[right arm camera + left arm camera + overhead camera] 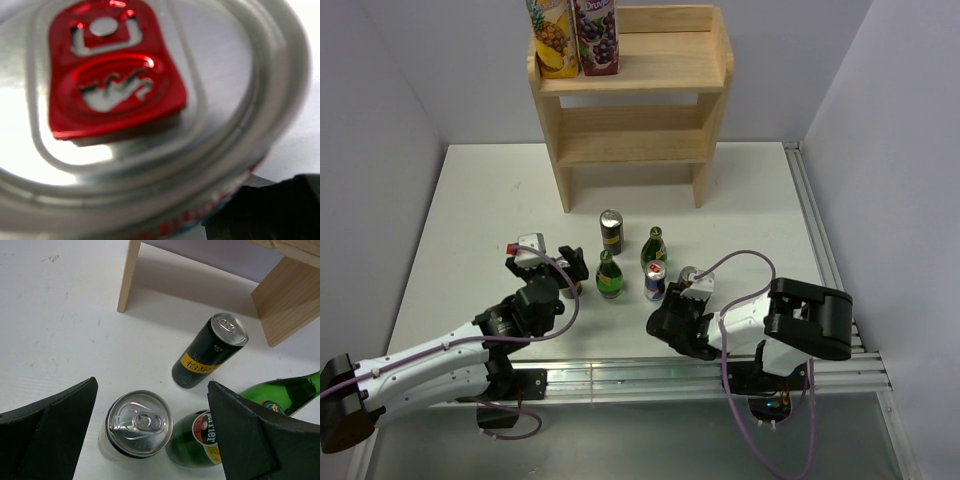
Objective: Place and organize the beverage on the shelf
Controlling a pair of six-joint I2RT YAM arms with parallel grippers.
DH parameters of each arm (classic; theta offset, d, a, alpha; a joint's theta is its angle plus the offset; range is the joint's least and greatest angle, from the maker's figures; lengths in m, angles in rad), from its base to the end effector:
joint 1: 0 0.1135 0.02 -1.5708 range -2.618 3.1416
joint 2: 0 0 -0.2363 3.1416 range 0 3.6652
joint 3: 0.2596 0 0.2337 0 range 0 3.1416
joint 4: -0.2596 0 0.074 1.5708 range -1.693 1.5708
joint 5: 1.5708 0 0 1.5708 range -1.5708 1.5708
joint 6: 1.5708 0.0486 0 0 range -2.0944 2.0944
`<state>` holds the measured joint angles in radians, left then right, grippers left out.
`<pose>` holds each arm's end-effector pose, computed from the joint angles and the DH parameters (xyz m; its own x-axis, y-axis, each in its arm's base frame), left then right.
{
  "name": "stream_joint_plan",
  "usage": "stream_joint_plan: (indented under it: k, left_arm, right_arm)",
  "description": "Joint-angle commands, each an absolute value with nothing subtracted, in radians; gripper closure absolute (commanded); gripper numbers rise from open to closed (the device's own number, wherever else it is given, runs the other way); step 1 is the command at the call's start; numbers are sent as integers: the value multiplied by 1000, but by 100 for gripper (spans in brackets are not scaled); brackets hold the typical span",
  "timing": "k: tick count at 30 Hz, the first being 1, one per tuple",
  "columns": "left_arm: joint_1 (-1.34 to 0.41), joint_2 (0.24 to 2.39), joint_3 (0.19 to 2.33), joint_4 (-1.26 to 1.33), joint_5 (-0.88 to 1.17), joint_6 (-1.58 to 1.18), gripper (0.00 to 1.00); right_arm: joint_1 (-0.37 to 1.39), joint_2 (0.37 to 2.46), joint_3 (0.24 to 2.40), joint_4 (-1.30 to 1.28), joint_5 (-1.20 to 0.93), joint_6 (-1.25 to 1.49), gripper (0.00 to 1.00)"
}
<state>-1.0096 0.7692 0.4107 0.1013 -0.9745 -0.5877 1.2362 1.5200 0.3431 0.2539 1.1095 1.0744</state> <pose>0.1302 -0.1316 0.2290 -0.1401 -0.3621 -0.9215 -0.0338 0.9319 -0.3610 0.1093 0.1820 0.0877 -0.3384 0.2186 -0.9153 0.1145 0.9750 0.1905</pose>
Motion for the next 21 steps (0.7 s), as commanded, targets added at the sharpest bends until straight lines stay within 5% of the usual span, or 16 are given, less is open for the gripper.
stream_joint_plan:
  k: [1,10,15,18,21]
  left_arm:
    - [-1015,753,400,127,-979,-587,1]
    - [-1015,727,396,120,-982,-597,1]
    - [-1015,729,396,124,-988,-583,1]
    - [-1015,733,396,144,-959,-569,1]
    - [-1015,744,399,152,-937,-560,1]
  right_arm:
    - [1232,1458,395,39,1143,1195,100]
    - [1315,1168,668,-649,1315,1401,100]
    - [1316,1056,788,-410,1347,809,100]
    - [1263,988,833,-36,1173,359,100]
    - [1146,983,954,43,1008,210,100]
